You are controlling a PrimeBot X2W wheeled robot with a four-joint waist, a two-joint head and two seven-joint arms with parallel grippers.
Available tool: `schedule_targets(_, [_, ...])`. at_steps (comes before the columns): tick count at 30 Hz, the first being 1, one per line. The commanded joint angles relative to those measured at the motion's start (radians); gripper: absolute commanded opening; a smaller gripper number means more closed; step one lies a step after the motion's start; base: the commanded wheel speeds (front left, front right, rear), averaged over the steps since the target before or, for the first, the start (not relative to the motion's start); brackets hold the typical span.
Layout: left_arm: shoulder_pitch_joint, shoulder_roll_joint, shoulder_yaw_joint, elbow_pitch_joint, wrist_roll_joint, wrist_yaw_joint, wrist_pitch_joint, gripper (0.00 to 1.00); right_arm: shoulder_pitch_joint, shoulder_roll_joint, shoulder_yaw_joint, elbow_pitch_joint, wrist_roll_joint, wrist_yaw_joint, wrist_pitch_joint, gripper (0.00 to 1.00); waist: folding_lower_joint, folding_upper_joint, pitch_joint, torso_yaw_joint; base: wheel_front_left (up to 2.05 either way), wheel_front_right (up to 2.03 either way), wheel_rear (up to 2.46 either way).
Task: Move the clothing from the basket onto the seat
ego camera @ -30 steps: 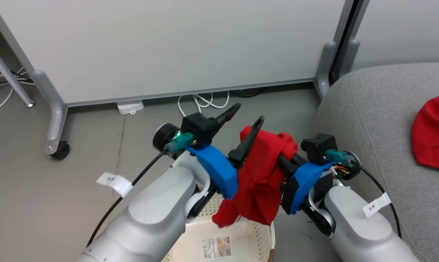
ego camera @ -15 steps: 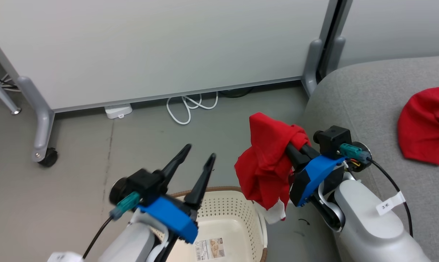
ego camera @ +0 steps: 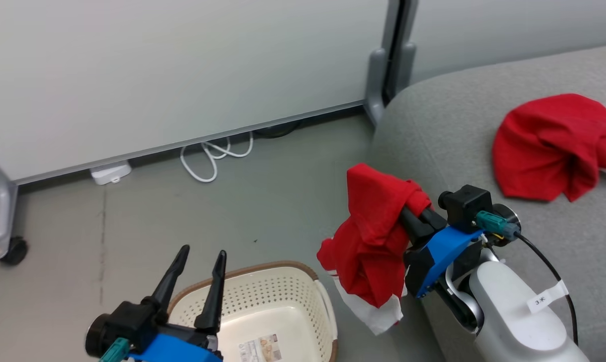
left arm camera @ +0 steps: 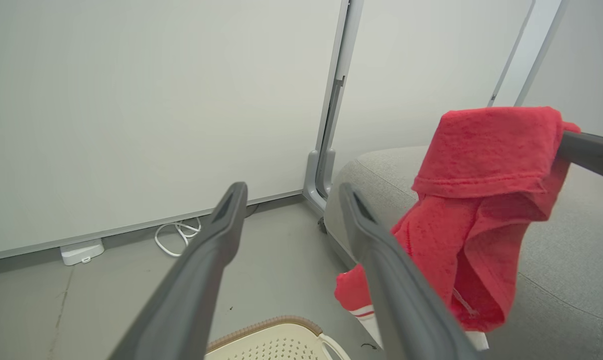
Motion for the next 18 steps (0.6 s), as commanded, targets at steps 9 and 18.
schedule_targets(9, [0.024, -0.026, 0.078, -0.040, 0.066, -0.001, -0.003, 1.00, 0.046, 0.007, -0.044, -0.086, -0.040, 0.000, 0.024, 0.00, 0.0001, 0.0000, 0.026, -0.157, 0.00, 0.00, 0.00])
schedule_targets(18, [0.002, -0.027, 0.065, -0.036, 0.076, -0.002, -0.003, 1.00, 0.094, 0.020, -0.087, -0.142, -0.046, 0.000, 0.033, 0.00, 0.0001, 0.0000, 0.045, -0.285, 0.00, 0.00, 0.00])
